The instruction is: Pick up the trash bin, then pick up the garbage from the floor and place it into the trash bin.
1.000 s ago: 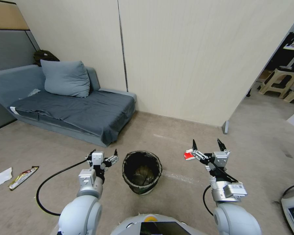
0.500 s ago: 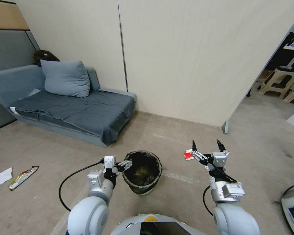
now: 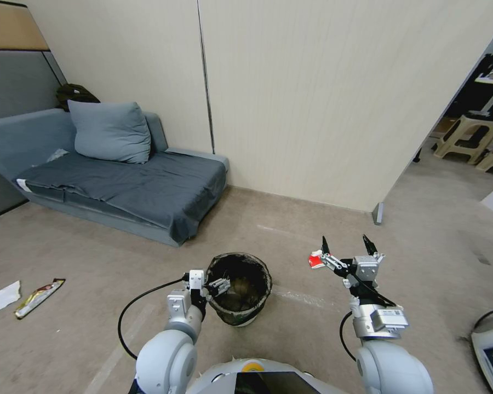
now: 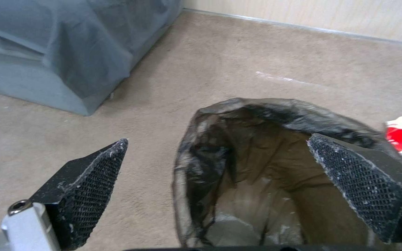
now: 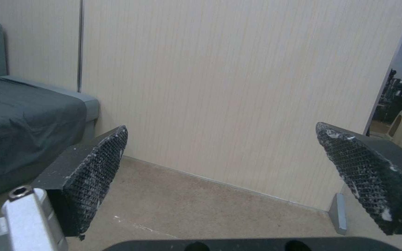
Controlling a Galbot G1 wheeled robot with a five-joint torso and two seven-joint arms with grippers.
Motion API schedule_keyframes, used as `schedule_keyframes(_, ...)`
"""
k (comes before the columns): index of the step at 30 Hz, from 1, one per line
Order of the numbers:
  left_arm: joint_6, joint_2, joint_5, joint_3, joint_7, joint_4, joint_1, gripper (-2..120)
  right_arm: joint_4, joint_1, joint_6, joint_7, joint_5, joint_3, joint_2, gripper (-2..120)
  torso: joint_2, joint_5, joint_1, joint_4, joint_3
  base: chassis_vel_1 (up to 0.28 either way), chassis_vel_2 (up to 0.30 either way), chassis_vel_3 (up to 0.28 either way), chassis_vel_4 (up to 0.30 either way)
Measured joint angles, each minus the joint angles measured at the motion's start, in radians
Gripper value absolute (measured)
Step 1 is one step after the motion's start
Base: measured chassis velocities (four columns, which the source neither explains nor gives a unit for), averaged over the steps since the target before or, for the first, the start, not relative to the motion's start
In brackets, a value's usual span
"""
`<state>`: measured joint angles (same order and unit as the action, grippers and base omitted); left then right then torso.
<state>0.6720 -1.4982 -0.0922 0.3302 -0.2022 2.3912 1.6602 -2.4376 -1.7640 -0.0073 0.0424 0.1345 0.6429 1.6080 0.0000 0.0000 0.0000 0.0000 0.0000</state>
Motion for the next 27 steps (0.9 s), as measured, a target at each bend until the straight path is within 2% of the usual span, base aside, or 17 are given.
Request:
schedule_keyframes(6, 0.013, -0.002, 0.002, -0.005, -0.024, -0.014, 0.0, 100, 0.001, 0.0, 0.005, 0.0, 0.002, -0.001, 0.0, 100, 0.0, 0.0, 0.0, 0.0, 0.0, 0.0, 0.0, 0.0, 0.0)
schedule_keyframes(13, 0.062, -0.004, -0.019, -0.02, -0.072, -0.03, -0.003, 100, 0.002, 0.0, 0.006, 0.0, 0.002, -0.002, 0.0, 100, 0.0, 0.0, 0.0, 0.0, 0.0, 0.0, 0.0, 0.0, 0.0)
schedule_keyframes(27, 0.065, -0.005, -0.041, -0.027, -0.069, -0.043, -0.003, 100, 0.006, -0.001, 0.016, -0.002, 0.013, -0.003, 0.0, 100, 0.0, 0.0, 0.0, 0.0, 0.0, 0.0, 0.0, 0.0, 0.0)
